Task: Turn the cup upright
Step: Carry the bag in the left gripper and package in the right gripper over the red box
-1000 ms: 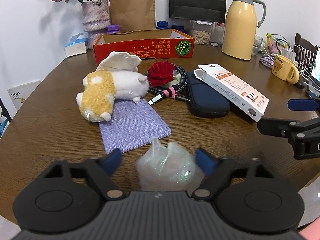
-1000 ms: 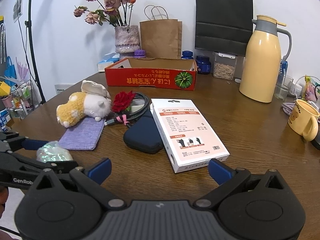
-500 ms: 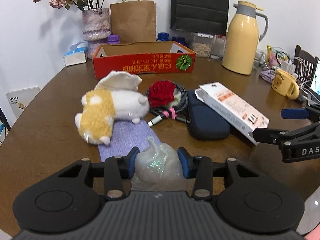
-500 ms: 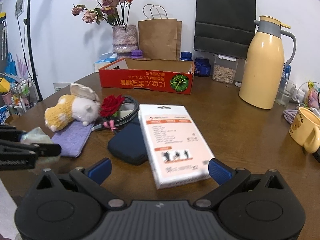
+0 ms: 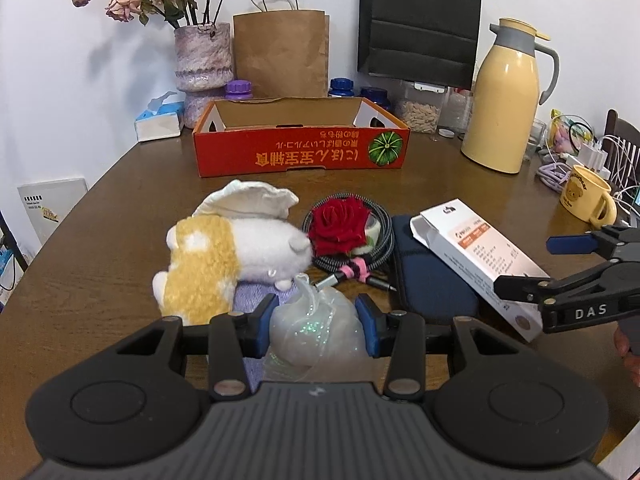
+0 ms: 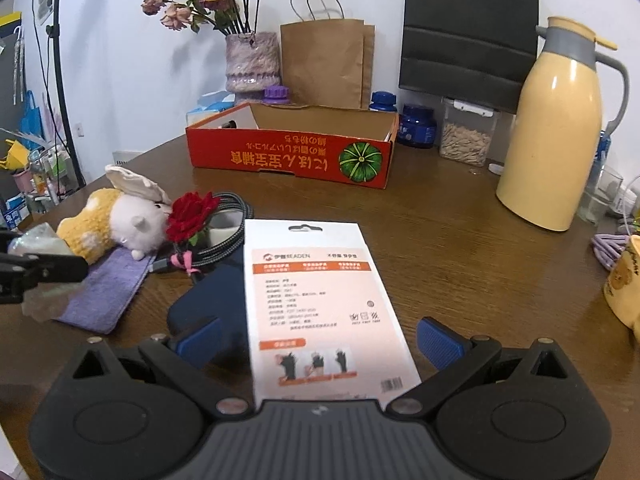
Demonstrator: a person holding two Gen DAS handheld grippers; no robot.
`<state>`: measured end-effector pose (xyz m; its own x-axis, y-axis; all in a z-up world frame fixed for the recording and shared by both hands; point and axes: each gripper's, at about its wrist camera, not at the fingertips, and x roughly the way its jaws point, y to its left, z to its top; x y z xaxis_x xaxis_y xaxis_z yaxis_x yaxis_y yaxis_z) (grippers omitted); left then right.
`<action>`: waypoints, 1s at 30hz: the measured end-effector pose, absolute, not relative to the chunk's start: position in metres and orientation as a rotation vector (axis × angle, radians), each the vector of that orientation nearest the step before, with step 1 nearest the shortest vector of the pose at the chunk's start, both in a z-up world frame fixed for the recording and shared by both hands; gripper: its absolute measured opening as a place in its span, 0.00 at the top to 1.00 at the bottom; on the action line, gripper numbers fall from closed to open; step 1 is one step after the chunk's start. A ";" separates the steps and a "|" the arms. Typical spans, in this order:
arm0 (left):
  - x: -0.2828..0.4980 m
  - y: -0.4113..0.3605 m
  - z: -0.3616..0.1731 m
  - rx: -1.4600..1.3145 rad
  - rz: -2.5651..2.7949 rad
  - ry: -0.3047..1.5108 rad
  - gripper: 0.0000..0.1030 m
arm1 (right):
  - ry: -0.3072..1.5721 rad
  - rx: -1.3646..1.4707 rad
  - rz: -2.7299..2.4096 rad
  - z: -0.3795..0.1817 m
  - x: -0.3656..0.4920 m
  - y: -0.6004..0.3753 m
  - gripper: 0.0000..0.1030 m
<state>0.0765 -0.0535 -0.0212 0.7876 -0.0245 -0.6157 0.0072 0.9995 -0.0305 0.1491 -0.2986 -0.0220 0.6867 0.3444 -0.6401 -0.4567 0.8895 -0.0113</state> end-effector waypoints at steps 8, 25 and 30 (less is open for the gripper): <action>0.090 -0.050 -0.018 -0.045 -0.014 0.661 0.58 | 0.724 -0.170 0.530 -0.033 0.179 -0.297 0.00; 0.103 -0.044 -0.014 -0.061 -0.051 0.654 0.58 | 0.761 -0.107 0.580 -0.041 0.191 -0.295 0.05; 0.105 -0.041 -0.008 -0.067 -0.065 0.646 0.58 | 0.709 -0.106 0.546 -0.026 0.180 -0.287 0.05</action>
